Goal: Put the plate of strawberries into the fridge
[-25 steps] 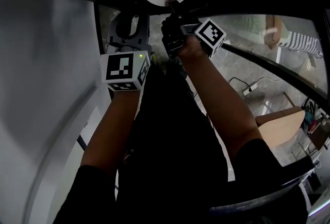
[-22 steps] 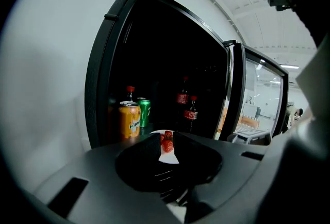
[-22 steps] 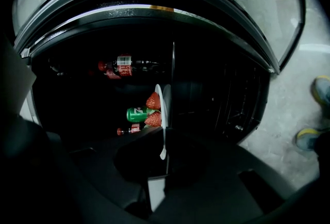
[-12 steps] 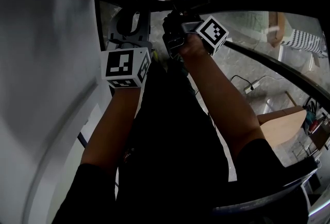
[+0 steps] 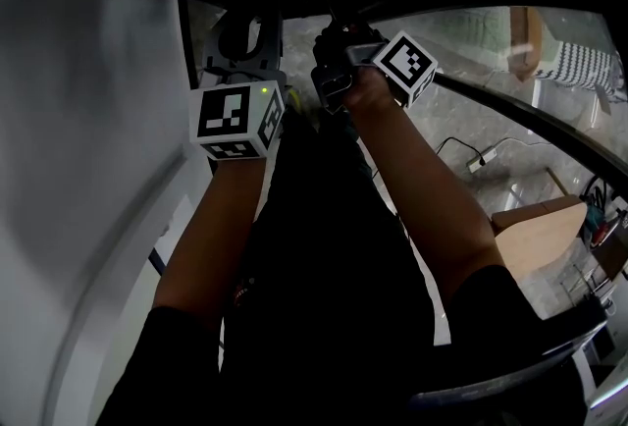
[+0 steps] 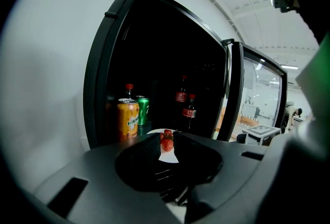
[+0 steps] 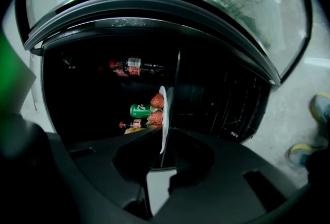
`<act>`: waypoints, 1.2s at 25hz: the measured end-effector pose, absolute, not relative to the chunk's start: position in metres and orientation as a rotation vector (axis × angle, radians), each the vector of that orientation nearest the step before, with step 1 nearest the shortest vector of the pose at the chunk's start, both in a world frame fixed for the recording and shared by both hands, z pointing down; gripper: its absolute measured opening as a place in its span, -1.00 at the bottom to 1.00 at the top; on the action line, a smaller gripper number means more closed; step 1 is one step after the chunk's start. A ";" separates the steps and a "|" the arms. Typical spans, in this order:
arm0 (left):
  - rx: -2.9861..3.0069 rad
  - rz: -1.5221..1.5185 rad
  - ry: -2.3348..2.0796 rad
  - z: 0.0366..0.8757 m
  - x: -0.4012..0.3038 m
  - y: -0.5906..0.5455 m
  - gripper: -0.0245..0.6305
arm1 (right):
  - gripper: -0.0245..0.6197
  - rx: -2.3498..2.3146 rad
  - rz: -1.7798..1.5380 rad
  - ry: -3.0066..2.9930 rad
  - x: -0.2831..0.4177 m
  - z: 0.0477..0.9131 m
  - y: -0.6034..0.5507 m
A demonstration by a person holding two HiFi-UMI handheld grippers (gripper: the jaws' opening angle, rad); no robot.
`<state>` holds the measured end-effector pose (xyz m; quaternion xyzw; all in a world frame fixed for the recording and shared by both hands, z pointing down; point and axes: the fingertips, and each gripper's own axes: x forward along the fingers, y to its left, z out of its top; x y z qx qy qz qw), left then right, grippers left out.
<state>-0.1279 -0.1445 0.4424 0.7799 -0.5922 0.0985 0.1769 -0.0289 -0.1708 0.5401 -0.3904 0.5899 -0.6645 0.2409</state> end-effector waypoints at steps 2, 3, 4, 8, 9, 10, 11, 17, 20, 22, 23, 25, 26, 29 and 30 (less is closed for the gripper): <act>2.211 0.283 -1.676 0.443 -0.128 -0.145 -0.72 | -0.85 -1.100 -1.772 1.736 -0.030 0.533 -0.169; 2.212 0.285 -1.676 0.443 -0.129 -0.145 -0.72 | -0.85 -1.132 -1.730 1.836 -0.031 0.528 -0.167; 2.212 0.288 -1.676 0.444 -0.130 -0.145 -0.72 | -0.85 -1.177 -1.669 1.961 -0.033 0.524 -0.166; 2.217 0.301 -1.676 0.447 -0.132 -0.148 -0.72 | -0.85 -1.538 -1.142 2.585 -0.029 0.513 -0.167; 2.218 0.305 -1.677 0.448 -0.132 -0.148 -0.72 | -0.85 -1.630 -0.938 2.723 -0.028 0.511 -0.168; 2.218 0.310 -1.677 0.449 -0.133 -0.148 -0.72 | -0.85 -1.680 -0.754 2.831 -0.029 0.510 -0.168; 2.216 0.314 -1.678 0.449 -0.134 -0.148 -0.72 | -0.85 -1.693 -0.623 2.908 -0.033 0.509 -0.167; 2.214 0.322 -1.681 0.456 -0.138 -0.148 -0.72 | -0.85 -1.633 -0.465 3.047 -0.055 0.521 -0.154; 2.220 0.323 -1.675 0.458 -0.139 -0.150 -0.72 | -0.85 -1.645 -0.499 3.034 -0.060 0.525 -0.153; 2.220 0.323 -1.674 0.458 -0.141 -0.150 -0.72 | -0.85 -1.649 -0.507 3.022 -0.062 0.526 -0.154; 2.220 0.324 -1.673 0.458 -0.141 -0.150 -0.72 | -0.85 -1.652 -0.509 3.015 -0.064 0.525 -0.156; 2.217 0.326 -1.670 0.460 -0.144 -0.150 -0.72 | -0.85 -1.659 -0.519 3.001 -0.066 0.525 -0.160; 2.215 0.328 -1.668 0.460 -0.145 -0.151 -0.72 | -0.85 -1.663 -0.527 2.996 -0.067 0.525 -0.162; 2.216 0.334 -1.660 0.462 -0.147 -0.153 -0.72 | -0.85 -1.675 -0.535 2.986 -0.069 0.524 -0.171; 2.217 0.335 -1.658 0.462 -0.148 -0.154 -0.72 | -0.85 -1.677 -0.532 2.984 -0.070 0.524 -0.174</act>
